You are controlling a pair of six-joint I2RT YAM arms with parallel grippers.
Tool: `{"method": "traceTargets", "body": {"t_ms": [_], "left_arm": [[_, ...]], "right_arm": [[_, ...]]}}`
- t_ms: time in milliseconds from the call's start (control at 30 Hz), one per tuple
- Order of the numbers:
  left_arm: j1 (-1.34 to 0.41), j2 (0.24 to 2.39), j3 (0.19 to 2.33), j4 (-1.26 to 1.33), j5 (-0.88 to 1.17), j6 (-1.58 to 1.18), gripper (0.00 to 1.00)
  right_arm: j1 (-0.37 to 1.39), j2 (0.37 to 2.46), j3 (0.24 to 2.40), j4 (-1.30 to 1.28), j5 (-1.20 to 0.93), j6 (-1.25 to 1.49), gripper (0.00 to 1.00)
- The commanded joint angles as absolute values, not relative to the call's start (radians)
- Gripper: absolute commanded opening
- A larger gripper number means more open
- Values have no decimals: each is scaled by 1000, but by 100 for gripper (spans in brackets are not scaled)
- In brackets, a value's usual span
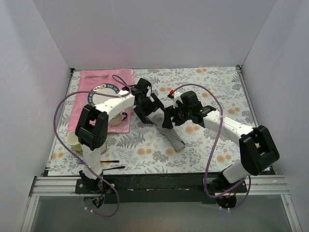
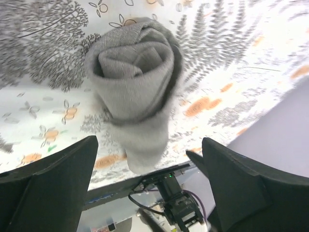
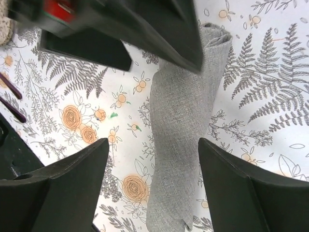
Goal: Fold the napkin, place the utensils inside, and roll it up
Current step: Roll the napkin with the utensil
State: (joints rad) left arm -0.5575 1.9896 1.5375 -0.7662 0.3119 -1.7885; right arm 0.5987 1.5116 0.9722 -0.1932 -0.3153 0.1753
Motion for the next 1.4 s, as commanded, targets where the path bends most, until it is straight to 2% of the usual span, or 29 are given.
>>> {"method": "traceTargets", "body": {"t_ms": [0, 133, 300, 567, 733, 1367], "left_arm": [[-502, 1798, 1510, -778, 347, -1773, 90], [-492, 1714, 1474, -805, 387, -1764, 91], [-453, 1565, 1365, -761, 394, -1795, 89], [-417, 1470, 1319, -766, 420, -1792, 89], [-408, 1456, 1310, -755, 442, -1798, 88], [-399, 1442, 1285, -724, 472, -1824, 88]], "right_arm": [[583, 1457, 1011, -235, -313, 183, 83], [563, 1448, 1005, -232, -333, 175, 87], [493, 1538, 1060, -255, -432, 161, 88], [457, 1696, 1184, -325, -538, 72, 87], [446, 1784, 1207, -356, -629, 22, 83], [472, 1896, 1186, -365, -672, -40, 78]]}}
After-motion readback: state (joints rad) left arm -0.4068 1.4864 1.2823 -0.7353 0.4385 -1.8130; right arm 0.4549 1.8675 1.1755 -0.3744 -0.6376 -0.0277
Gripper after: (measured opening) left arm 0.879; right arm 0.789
